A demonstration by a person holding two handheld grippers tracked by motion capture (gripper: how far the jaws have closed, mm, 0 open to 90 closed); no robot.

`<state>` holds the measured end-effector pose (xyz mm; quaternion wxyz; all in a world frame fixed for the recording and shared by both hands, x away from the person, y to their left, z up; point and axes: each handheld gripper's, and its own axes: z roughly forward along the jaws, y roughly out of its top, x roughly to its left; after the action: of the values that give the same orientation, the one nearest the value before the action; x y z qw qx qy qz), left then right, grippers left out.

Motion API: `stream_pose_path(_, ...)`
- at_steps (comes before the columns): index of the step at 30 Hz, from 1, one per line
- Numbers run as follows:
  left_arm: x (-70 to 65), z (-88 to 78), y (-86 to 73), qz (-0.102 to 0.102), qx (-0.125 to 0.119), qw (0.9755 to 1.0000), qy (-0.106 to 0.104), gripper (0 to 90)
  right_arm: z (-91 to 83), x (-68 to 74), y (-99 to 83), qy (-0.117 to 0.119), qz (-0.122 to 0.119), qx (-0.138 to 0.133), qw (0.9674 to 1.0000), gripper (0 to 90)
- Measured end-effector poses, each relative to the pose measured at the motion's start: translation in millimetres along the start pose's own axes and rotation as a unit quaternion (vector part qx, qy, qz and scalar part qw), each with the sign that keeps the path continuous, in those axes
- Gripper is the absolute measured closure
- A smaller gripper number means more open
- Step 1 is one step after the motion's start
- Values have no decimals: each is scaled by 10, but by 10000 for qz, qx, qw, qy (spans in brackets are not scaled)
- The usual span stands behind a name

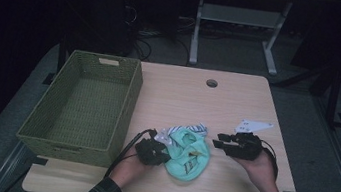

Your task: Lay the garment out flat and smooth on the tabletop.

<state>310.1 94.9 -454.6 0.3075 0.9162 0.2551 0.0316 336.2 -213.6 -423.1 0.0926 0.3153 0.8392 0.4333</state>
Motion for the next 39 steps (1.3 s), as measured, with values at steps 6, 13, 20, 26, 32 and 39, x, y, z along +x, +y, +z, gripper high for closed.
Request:
stream_pose_path(6, 4, 3, -2, -50, -28, 10000, -18, 893, 92, 50, 198, 225, -162, -34, 9996, 684)
stream_pose_path(13, 8, -1, 0, -39, 6, 10000, -19, 893, 291, 83, 482, 437, -352, -25, 9984, 721)
stream_pose_path(20, 13, 6, 1, -78, -57, 9999, -37, 893, 545, 81, 645, 593, -455, 148, 9971, 777)
stream_pose_path(26, 10, 10, 1, -129, -62, 9999, -55, 893, 789, 43, 676, 667, -420, 410, 9960, 793)
stream_pose_path(32, 16, 10, 1, -110, -66, 9999, -58, 893, 958, 18, 662, 712, -392, 596, 9949, 811)
stream_pose_path(39, 9, 12, 3, -159, -62, 9998, -90, 893, 1053, 17, 648, 719, -399, 749, 9938, 842)
